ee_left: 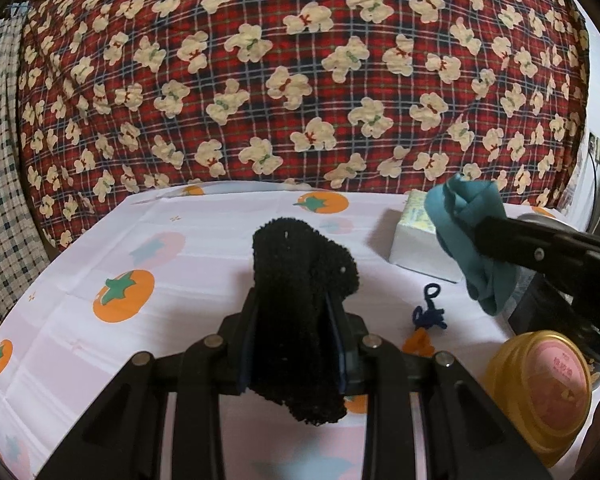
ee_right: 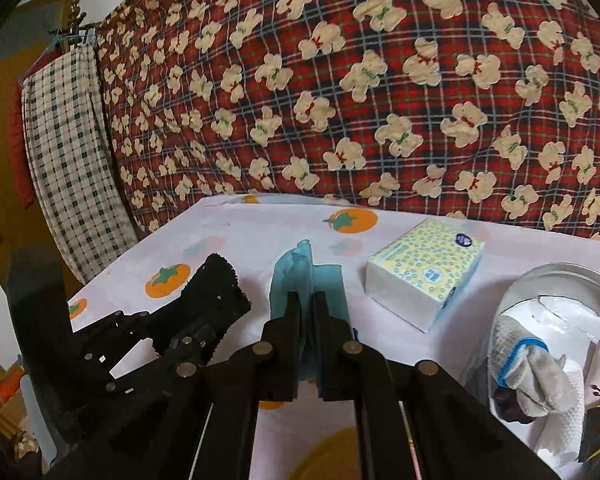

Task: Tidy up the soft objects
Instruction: 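Carry the teal cloth in the right tool while the left tool carries the black cloth over the tin, then open both tools to drop the black and teal cloths into the tin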

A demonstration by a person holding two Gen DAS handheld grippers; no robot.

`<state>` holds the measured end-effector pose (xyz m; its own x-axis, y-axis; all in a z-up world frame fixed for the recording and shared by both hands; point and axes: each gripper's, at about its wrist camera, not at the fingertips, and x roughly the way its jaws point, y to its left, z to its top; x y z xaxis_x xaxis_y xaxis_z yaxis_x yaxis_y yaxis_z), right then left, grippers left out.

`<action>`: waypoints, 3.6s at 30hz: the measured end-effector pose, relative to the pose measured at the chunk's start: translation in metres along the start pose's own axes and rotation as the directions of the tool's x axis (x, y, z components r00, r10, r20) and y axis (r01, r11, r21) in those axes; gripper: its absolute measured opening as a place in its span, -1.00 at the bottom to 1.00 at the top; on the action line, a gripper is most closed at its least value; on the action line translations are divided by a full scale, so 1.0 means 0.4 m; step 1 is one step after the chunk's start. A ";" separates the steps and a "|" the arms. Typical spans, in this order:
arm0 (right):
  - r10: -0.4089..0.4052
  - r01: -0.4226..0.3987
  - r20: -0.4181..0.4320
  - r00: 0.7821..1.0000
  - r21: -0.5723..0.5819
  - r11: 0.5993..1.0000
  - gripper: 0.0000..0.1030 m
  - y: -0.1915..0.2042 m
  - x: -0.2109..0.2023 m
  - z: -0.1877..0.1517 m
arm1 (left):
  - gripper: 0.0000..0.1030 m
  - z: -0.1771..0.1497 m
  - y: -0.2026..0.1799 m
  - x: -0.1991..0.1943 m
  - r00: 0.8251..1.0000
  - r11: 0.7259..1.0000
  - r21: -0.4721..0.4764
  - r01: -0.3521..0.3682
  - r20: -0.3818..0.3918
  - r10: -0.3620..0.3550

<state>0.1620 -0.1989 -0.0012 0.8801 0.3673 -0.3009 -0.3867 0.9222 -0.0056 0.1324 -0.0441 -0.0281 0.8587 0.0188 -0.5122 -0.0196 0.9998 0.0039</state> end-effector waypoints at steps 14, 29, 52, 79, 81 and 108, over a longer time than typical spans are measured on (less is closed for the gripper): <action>-0.023 0.022 0.115 0.993 0.008 1.000 -0.87 -0.045 -0.063 -0.030 | -0.44 0.006 -0.052 0.001 1.000 1.000 0.012 -0.004 0.018 0.003; -0.108 0.112 0.210 0.972 -0.005 0.994 -0.87 -0.092 -0.091 -0.069 | -0.44 0.015 -0.102 0.005 0.999 1.000 0.024 0.011 0.039 -0.012; -0.235 0.267 0.372 0.898 -0.035 0.963 -0.87 -0.114 -0.164 -0.086 | -0.44 0.040 -0.163 -0.018 0.998 0.998 0.068 0.006 0.064 -0.011; -0.508 0.448 0.368 0.779 0.242 0.861 -0.87 -0.270 -0.254 -0.090 | -0.44 0.147 -0.367 -0.059 0.989 0.963 0.226 0.145 -0.047 -0.138; -0.524 0.455 0.359 0.773 0.263 0.851 -0.87 -0.283 -0.260 -0.092 | -0.44 0.154 -0.385 -0.059 0.989 0.960 0.240 0.146 -0.053 -0.137; -0.663 0.541 0.251 0.705 0.414 0.732 -0.86 -0.400 -0.318 -0.130 | -0.22 0.187 -0.596 -0.009 0.932 0.905 0.260 0.337 -0.231 -0.280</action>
<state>0.0975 -0.3995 -0.0114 0.9462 -0.3220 0.0309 0.3070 0.9241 0.2277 0.1721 -0.2819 0.0370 0.6875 -0.2642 -0.6764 0.4044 0.9130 0.0544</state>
